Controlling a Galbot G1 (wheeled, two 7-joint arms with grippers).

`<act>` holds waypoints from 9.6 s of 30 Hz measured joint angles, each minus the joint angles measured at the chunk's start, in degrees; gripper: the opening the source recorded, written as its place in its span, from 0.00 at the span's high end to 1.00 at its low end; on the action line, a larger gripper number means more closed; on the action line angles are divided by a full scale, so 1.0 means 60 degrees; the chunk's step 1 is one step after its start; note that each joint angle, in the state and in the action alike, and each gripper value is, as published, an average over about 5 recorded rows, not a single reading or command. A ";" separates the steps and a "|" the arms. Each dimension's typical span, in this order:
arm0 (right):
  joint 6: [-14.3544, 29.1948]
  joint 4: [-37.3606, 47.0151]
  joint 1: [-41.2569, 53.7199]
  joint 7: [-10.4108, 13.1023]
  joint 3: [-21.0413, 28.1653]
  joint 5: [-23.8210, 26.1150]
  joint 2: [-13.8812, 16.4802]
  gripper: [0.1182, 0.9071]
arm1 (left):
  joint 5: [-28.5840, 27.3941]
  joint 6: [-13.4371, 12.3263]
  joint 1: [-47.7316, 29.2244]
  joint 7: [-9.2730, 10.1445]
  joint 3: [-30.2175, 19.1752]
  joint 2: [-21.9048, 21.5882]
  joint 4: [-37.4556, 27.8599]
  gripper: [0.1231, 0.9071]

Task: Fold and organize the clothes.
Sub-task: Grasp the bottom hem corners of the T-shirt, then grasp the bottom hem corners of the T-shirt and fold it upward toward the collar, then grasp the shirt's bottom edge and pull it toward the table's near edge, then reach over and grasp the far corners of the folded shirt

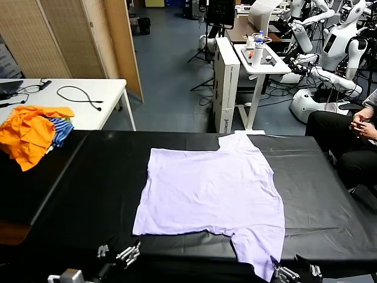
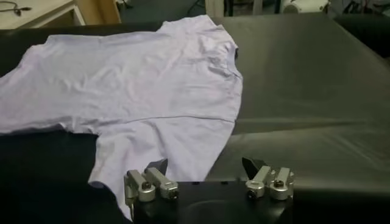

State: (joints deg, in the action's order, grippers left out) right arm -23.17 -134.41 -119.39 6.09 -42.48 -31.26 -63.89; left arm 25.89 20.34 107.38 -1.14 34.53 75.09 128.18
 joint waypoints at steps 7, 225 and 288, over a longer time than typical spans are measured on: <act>-0.0038 0.0167 0.0063 -0.0040 0.0277 0.0274 -0.0057 0.21 | -0.0004 -0.0088 -0.0035 -0.0007 -0.0014 0.0080 -0.0133 0.06; -0.3157 0.4570 1.1417 0.1085 0.4589 -0.3269 0.2425 0.00 | 0.3933 0.3480 -0.5998 0.2278 0.0322 -0.3186 -0.1801 0.00; -0.3154 0.9128 1.4897 0.0117 0.7752 -0.1824 0.0581 0.84 | 0.3737 0.3642 -0.9771 0.1349 -0.2524 -0.3106 -0.6365 0.72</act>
State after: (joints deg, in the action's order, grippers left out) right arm -42.09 -79.65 -30.00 6.79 4.03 -42.20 -60.40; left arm 48.31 42.19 48.75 6.95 19.38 56.45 89.99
